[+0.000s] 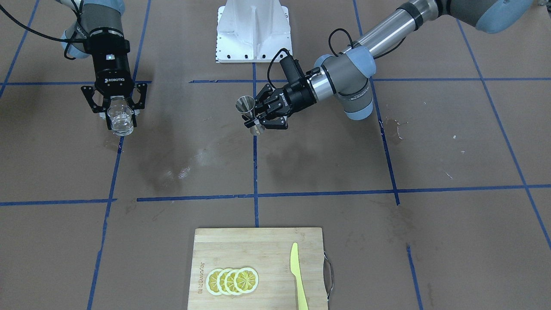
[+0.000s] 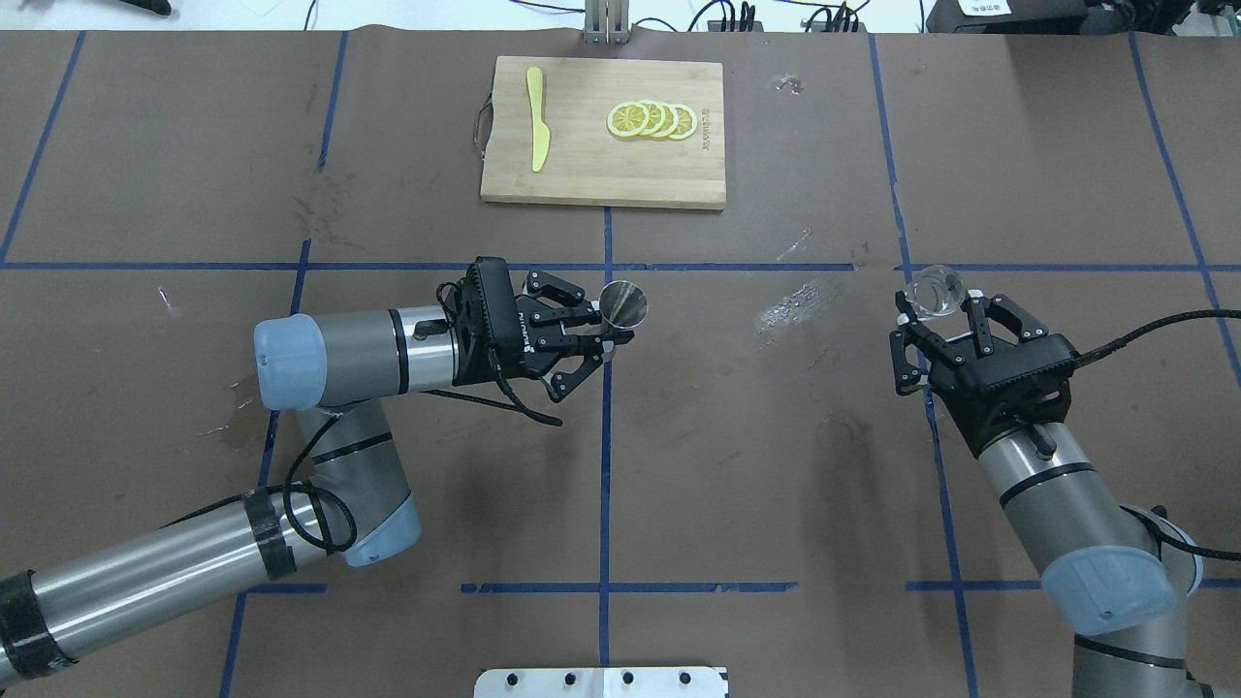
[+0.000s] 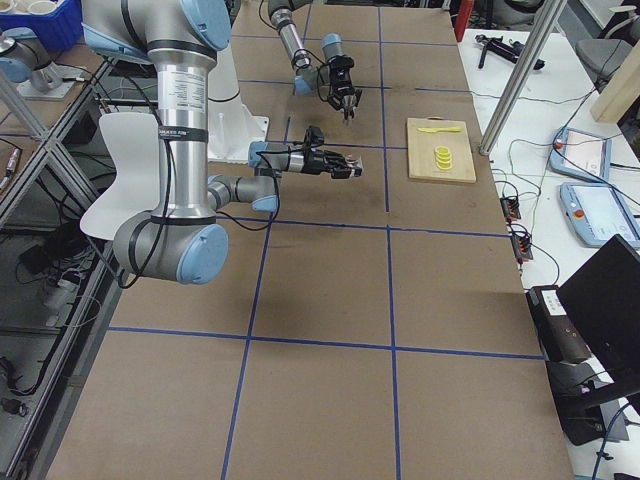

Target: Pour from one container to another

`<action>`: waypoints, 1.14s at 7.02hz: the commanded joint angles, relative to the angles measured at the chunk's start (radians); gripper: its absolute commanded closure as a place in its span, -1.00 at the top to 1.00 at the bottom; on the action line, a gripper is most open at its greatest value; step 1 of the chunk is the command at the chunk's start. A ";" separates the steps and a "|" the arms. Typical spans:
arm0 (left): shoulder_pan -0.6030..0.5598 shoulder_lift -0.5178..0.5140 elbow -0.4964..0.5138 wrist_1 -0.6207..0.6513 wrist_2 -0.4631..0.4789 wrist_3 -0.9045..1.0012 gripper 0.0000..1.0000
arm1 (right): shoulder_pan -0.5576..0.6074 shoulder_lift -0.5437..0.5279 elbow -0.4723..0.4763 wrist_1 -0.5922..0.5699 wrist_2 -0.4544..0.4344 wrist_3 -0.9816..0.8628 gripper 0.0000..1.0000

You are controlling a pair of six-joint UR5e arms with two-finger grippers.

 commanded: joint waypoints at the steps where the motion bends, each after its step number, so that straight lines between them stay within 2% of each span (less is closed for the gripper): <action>1: 0.001 0.000 0.000 0.002 0.002 0.000 -1.00 | 0.000 0.130 0.046 -0.199 0.006 -0.012 -1.00; 4: 0.007 0.000 0.003 0.005 0.006 0.000 -1.00 | -0.004 0.292 0.080 -0.457 0.023 -0.012 -1.00; 6: 0.015 -0.002 0.000 0.020 0.011 0.000 -1.00 | -0.019 0.316 0.141 -0.612 0.035 -0.015 -1.00; 8: 0.015 -0.003 0.000 0.022 0.011 -0.002 -1.00 | -0.037 0.370 0.143 -0.746 0.032 -0.018 -1.00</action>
